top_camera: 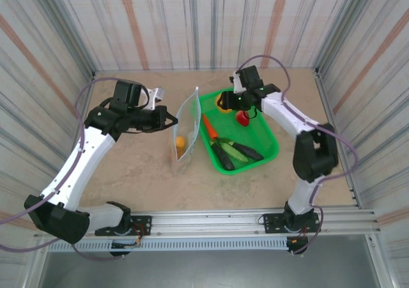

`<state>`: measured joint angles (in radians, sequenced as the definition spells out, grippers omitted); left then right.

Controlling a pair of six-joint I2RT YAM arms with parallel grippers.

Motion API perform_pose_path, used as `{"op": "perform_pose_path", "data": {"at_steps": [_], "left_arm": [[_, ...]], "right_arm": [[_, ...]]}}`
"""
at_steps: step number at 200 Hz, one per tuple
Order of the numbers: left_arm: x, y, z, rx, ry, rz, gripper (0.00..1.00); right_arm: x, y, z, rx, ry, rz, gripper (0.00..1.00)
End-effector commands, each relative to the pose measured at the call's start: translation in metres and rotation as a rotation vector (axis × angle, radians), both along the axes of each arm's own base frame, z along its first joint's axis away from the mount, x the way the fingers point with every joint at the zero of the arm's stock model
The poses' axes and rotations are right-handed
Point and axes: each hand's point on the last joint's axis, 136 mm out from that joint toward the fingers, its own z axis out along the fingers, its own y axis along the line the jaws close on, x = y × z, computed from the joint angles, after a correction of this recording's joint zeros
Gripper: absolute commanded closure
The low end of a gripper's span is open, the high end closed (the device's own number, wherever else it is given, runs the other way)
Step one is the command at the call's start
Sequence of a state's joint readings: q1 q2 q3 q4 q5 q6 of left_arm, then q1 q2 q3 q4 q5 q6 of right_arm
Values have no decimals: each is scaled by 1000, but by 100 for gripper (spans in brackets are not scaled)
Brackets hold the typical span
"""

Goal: Place the food in the zip-top bag and seal the zipper

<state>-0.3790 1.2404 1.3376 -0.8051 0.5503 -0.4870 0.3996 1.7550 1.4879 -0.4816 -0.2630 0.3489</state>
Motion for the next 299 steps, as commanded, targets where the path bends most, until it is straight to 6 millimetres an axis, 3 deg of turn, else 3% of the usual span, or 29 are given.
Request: {"op": "perform_pose_path", "data": {"at_steps": [1,40,65,92,129,181,209,239,265,299], "left_arm": [[8,0,-2,-28,10,33,100],[14,-5,-1,-83,33,58,100],[19,-8,-2,-108,55,74,100],[21,-8,1,-127,54,98,100],[21,-7,5,-143,44,114,100],[18,-1,10,-128,14,132,100],[18,2,16,-121,-6,128,100],[20,5,17,-113,-10,131,100],[19,5,16,-107,-9,124,100],[18,8,14,-86,-15,127,100]], "right_arm": [[-23,-5,65,121,-93,-25,34],[-78,19,156,281,-218,78,34],[-106,50,184,322,-242,149,34],[-121,80,184,331,-206,154,33],[-125,105,156,273,-174,54,32],[-132,107,116,106,-177,26,27],[-138,113,104,79,-159,67,10],[-144,120,111,105,-160,129,7],[-148,118,134,161,-189,182,11],[-133,88,157,218,-225,142,20]]}}
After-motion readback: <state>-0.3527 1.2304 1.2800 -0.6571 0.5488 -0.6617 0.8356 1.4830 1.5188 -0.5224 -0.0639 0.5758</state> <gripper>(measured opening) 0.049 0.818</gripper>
